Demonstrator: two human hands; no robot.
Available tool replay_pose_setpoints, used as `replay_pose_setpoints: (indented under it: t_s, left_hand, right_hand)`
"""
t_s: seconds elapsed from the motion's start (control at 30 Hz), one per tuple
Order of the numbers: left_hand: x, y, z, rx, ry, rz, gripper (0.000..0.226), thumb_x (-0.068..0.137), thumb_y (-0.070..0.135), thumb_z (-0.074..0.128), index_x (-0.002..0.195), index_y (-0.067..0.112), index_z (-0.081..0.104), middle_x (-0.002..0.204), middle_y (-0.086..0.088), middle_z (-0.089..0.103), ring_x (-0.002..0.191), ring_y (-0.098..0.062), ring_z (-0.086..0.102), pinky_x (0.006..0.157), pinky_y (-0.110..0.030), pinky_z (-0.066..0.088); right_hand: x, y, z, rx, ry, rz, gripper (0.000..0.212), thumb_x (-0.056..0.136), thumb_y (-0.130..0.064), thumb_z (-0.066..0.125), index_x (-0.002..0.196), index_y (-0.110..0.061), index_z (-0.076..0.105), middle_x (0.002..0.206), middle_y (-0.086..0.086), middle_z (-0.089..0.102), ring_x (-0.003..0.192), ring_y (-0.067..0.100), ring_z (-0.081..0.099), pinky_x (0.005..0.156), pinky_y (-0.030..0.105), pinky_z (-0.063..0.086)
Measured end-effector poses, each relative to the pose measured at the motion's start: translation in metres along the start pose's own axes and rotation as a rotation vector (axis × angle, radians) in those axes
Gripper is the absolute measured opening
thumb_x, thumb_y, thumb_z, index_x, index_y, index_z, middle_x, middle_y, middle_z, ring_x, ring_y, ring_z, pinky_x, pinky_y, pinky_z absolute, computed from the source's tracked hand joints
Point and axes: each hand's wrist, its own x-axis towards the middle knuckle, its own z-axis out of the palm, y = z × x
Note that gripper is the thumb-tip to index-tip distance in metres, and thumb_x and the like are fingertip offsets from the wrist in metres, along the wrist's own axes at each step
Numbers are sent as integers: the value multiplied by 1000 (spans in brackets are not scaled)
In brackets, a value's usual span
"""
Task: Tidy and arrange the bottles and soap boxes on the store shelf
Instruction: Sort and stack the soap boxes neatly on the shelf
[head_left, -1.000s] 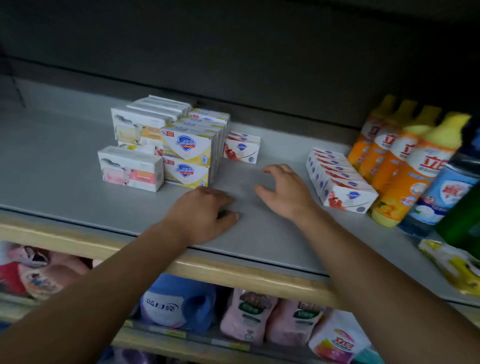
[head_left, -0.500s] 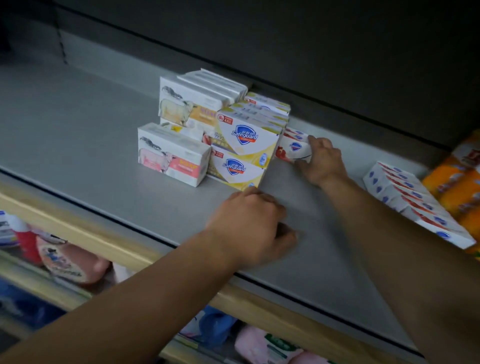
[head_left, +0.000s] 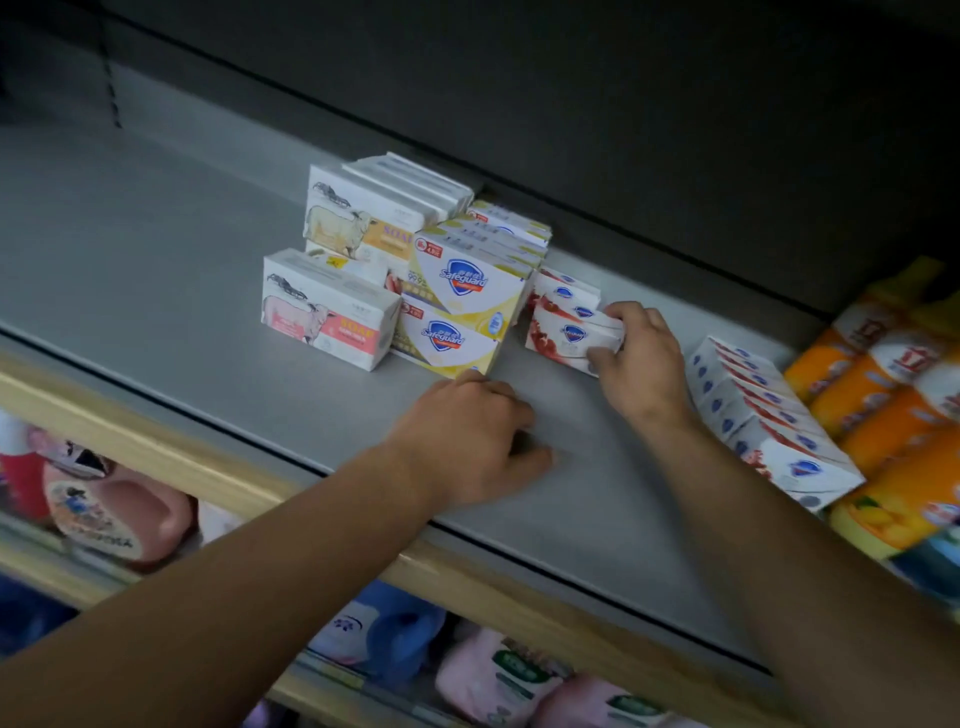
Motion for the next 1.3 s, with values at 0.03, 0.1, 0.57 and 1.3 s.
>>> replay_pose_setpoints:
  t_s: [0.03,0.1,0.57,1.3]
  left_hand:
    - [0,1,-1,-36,0,-15,49,85,63,40,100,22,62,107,0,63,109,-24,55,94,-36,45]
    - [-1,1,-4,-157,20,-82,55,83,62,47,117,20,58,116,-5,63,114,-27,56,94,-39,47]
    - [-10,48,-19,-1072,226,-156,15,87,9,70,101,14,68,85,-11,74,83,-30,70,80,-45,58]
    - [-28,77,-11,-975,189,-208,57,93,48,51,85,-9,50,54,-13,50,42,-19,45,40,-21,37]
  right_hand:
    - [-13,-1,-11,19,4,5,48,81,-15,70,126,-19,56,122,8,55,111,29,55,91,30,40]
    - [-41,-2,-34,68,5,25,48,80,-14,71,125,-22,57,122,4,56,109,25,55,92,30,41]
    - [-165,-6,-94,682,-70,112,65,81,-11,76,134,-36,48,133,-13,48,101,-10,58,82,14,52]
    - [-171,6,-91,724,-81,452,71,89,-72,30,79,-14,70,49,-2,62,42,9,56,59,26,42]
